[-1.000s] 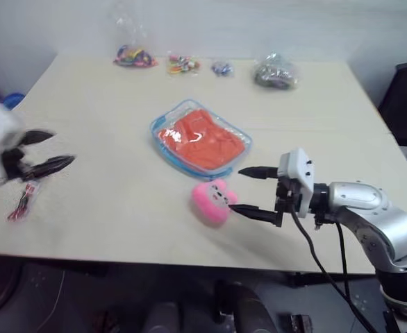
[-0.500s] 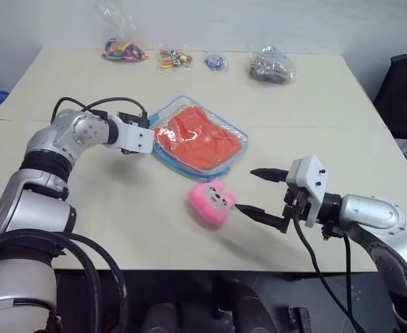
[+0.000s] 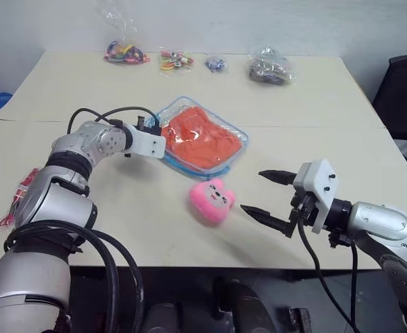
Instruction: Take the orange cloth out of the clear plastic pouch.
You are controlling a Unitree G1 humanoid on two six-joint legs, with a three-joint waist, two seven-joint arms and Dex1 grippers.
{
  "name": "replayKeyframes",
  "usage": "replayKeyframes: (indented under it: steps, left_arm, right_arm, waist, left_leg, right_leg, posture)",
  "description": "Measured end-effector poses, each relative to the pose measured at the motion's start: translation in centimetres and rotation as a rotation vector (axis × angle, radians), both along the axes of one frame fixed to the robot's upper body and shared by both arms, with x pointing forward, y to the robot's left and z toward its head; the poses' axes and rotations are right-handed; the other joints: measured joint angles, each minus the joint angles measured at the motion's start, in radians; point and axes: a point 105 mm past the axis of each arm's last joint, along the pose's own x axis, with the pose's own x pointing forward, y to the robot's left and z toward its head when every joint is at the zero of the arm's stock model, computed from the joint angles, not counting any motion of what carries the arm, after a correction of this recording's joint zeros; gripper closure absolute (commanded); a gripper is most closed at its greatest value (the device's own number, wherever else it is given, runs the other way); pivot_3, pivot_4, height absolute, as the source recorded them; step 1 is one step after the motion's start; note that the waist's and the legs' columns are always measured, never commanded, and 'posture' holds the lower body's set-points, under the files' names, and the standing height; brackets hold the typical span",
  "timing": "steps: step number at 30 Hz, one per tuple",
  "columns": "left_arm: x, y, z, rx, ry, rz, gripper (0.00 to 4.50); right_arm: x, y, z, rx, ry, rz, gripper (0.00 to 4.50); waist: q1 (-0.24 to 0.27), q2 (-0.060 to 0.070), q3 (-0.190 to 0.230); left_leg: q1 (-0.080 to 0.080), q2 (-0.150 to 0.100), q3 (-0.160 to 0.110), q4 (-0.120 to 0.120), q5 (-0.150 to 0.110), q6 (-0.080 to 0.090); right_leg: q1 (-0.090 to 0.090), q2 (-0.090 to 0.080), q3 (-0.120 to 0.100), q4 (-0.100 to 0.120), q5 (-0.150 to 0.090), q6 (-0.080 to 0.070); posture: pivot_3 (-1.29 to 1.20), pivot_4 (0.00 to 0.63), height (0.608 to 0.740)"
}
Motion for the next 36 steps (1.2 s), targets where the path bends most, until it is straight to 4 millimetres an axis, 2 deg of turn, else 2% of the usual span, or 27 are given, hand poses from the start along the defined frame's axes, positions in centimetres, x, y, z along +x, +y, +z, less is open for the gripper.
replayKeyframes:
  steps: [1, 7, 13, 16, 19, 22, 25, 30, 36]
  left_arm:
    - [0.0, 0.0, 0.0, 0.000, 0.002, -0.002, 4.46]
    - [-0.4, 0.1, -0.3, -0.012, 0.055, -0.007, 4.49]
    - [-3.2, 2.0, -0.3, -0.068, 0.251, -0.044, 4.49]
    - [-6.3, 3.8, -1.4, -0.074, 0.327, -0.008, 4.49]
    - [-11.3, 5.2, -3.0, -0.055, 0.382, 0.095, 4.49]
    - [-15.4, 4.8, -4.2, -0.069, 0.432, 0.179, 4.49]
    - [-17.7, 3.7, -5.0, -0.137, 0.462, 0.256, 4.49]
    - [-18.8, 3.0, -5.3, -0.276, 0.433, 0.403, 4.49]
    - [-17.5, 2.3, -5.8, -0.513, 0.407, 0.561, 4.49]
  right_arm:
    - [0.0, 0.0, 0.0, -0.003, -0.001, 0.001, 0.00]
    - [0.0, 0.1, 0.3, -0.010, -0.011, 0.008, 0.00]
    - [-0.4, 0.3, 0.1, -0.041, 0.011, 0.068, 0.00]
    - [-1.0, 0.4, -0.9, -0.078, 0.066, 0.132, 0.00]
    - [-1.5, 0.6, -1.9, -0.102, 0.124, 0.209, 0.00]
    - [-1.3, 0.7, -1.9, -0.104, 0.133, 0.258, 0.00]
    - [-0.7, 0.7, -1.8, -0.110, 0.124, 0.273, 0.00]
    - [-0.5, 0.8, -1.8, -0.117, 0.120, 0.299, 0.00]
    - [-0.8, 1.0, -2.0, -0.122, 0.120, 0.320, 0.00]
  waist:
    - [0.000, 0.000, 0.000]
    - [-0.001, 0.000, 0.000]
    - [-0.015, 0.000, 0.000]
    - [-0.030, 0.000, 0.000]
    - [-0.046, 0.000, 0.000]
    - [-0.041, 0.000, -0.001]
    - [-0.036, 0.000, -0.001]
    - [-0.017, 0.001, -0.001]
    - [-0.009, 0.000, -0.001]
  left_leg:
    - [0.000, 0.000, 0.000, 0.000, 0.000, 0.000]
    - [0.000, 0.000, 0.001, 0.000, 0.000, 0.000]
    - [0.001, 0.001, 0.002, 0.000, 0.000, -0.001]
    - [0.004, 0.003, 0.001, 0.000, 0.000, -0.001]
    - [0.010, 0.003, 0.000, -0.001, 0.000, -0.001]
    - [0.014, 0.002, 0.002, -0.002, -0.002, 0.001]
    - [0.019, 0.003, 0.000, -0.002, -0.007, 0.008]
    - [0.019, 0.003, 0.001, -0.002, -0.006, 0.003]
    - [0.020, 0.002, 0.001, -0.001, -0.008, 0.008]
  right_leg:
    - [0.000, 0.000, 0.000, 0.000, 0.000, 0.000]
    - [0.000, 0.000, 0.000, 0.000, 0.000, 0.000]
    - [0.000, 0.001, 0.001, 0.002, 0.000, 0.000]
    - [0.000, 0.002, 0.005, 0.003, 0.000, -0.001]
    - [0.002, 0.002, 0.009, 0.004, -0.001, -0.001]
    - [0.009, 0.003, 0.012, 0.000, -0.001, 0.000]
    - [0.017, 0.005, 0.014, -0.003, -0.003, 0.001]
    - [0.015, 0.008, 0.017, -0.002, -0.003, 0.002]
    - [0.016, 0.006, 0.018, -0.001, -0.003, 0.002]
  posture:
    - [0.00, 0.150, 0.740]
    - [0.00, 0.150, 0.740]
    - [0.00, 0.150, 0.740]
    - [0.00, 0.150, 0.740]
    - [0.00, 0.150, 0.740]
    - [0.00, 0.150, 0.740]
    - [0.00, 0.150, 0.740]
    - [0.00, 0.150, 0.740]
    - [0.00, 0.150, 0.740]
